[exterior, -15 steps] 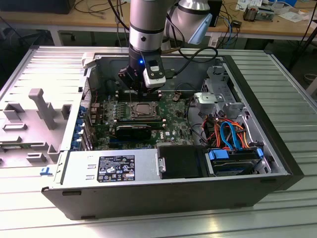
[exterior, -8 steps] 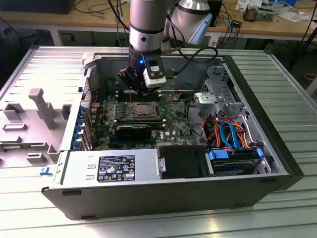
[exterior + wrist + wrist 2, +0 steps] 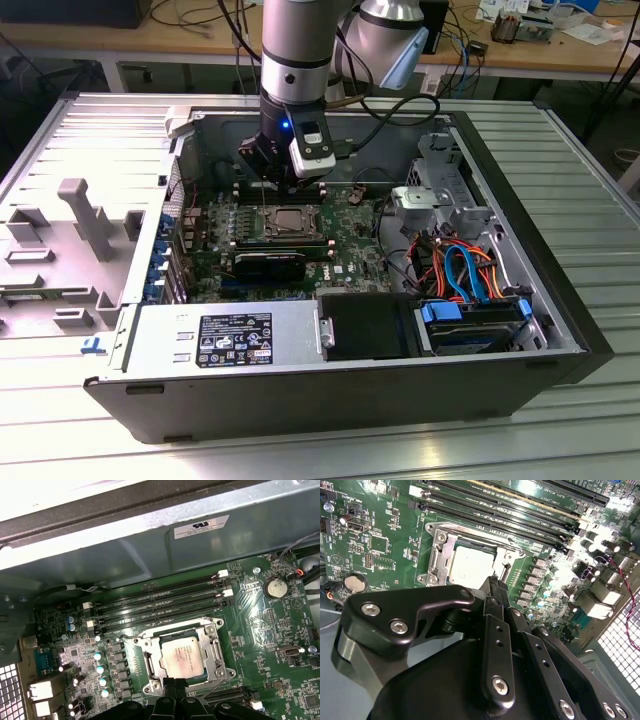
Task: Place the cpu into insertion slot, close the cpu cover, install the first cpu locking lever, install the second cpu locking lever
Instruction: 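Install the first cpu locking lever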
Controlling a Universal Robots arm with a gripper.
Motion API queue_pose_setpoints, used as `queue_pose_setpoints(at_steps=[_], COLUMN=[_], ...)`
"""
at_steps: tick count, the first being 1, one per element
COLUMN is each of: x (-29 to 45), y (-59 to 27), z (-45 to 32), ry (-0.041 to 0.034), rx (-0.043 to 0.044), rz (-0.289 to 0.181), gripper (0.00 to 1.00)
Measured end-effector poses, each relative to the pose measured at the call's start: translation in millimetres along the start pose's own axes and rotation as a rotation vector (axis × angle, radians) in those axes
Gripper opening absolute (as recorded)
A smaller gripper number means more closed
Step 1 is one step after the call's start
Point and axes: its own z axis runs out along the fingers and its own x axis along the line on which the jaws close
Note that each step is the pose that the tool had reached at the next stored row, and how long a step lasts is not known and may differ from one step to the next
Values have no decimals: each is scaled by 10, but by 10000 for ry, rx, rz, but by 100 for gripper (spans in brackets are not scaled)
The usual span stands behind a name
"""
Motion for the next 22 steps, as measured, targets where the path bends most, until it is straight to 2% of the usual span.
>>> queue_pose_setpoints(at_steps=[22], x=[-1], y=[-1], z=[1], ry=[7], rx=[-19], rz=[-138], gripper=[11])
